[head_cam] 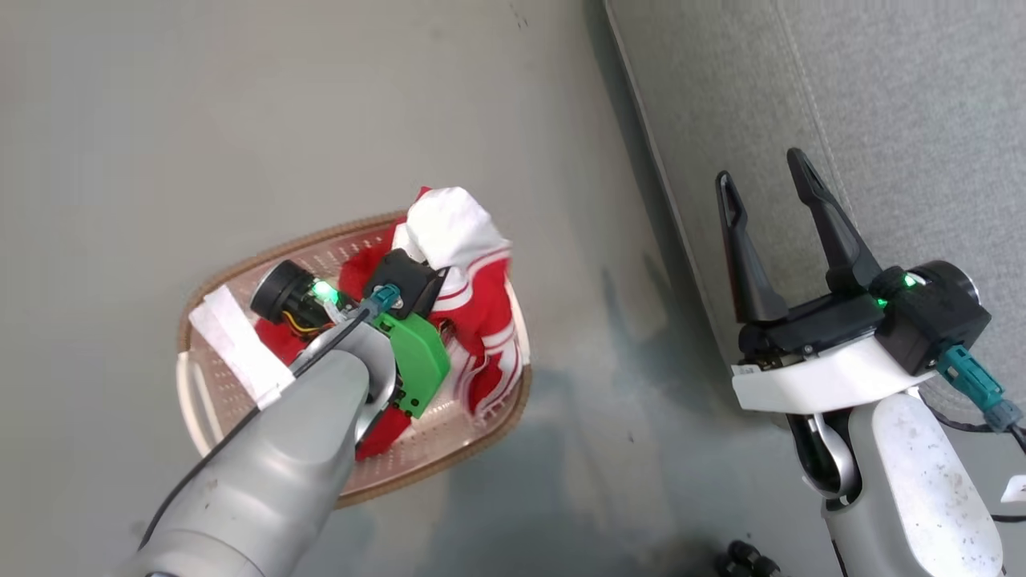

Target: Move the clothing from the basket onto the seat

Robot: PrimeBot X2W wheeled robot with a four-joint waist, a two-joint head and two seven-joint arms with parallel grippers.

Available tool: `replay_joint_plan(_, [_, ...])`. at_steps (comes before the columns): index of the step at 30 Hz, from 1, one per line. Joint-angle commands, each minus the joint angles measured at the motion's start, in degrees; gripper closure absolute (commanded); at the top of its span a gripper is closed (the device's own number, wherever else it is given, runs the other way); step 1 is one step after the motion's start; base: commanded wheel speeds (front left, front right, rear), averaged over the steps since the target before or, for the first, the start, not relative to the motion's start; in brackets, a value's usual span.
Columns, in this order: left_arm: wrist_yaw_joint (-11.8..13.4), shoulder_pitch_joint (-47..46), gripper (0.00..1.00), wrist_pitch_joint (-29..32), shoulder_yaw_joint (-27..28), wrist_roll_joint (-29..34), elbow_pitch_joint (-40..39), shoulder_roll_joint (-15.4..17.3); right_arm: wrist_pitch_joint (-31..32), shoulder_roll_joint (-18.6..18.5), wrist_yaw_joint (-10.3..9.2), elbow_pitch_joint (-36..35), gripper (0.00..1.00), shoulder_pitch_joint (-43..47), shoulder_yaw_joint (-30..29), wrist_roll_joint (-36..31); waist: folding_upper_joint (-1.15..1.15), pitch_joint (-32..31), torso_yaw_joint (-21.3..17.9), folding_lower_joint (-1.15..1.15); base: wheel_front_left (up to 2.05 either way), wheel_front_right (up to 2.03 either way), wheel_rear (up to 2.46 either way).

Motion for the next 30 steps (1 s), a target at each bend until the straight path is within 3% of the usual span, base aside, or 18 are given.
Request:
replay_joint_plan(1, [0.5, 1.8, 1.0, -0.3, 0.7, -0.3, -1.6, 0.6, -0.2, -0.2, 0.0, 0.4, 0.0, 1.3, -0.3, -0.4, 0.47, -5.5, 3.7, 0.0, 0.0, 0.0, 0.0])
replay_joint_plan(16, [2.6, 10.6, 1.0, -0.3, 8.6, 3.0, -20.5, 2.7, -0.2, -0.2, -0.01, 3.1, 0.0, 7.1, -1.1, -0.9, 0.47, -17.1, 8.0, 0.0, 0.0, 0.0, 0.0])
replay_joint_plan(30, [3.6, 11.5, 1.0, -0.3, 14.0, 5.9, -36.2, 3.2, -0.2, -0.2, -0.01, 3.8, 0.0, 10.6, -0.8, -0.3, 0.47, -23.4, 10.2, 0.0, 0.0, 0.0, 0.0])
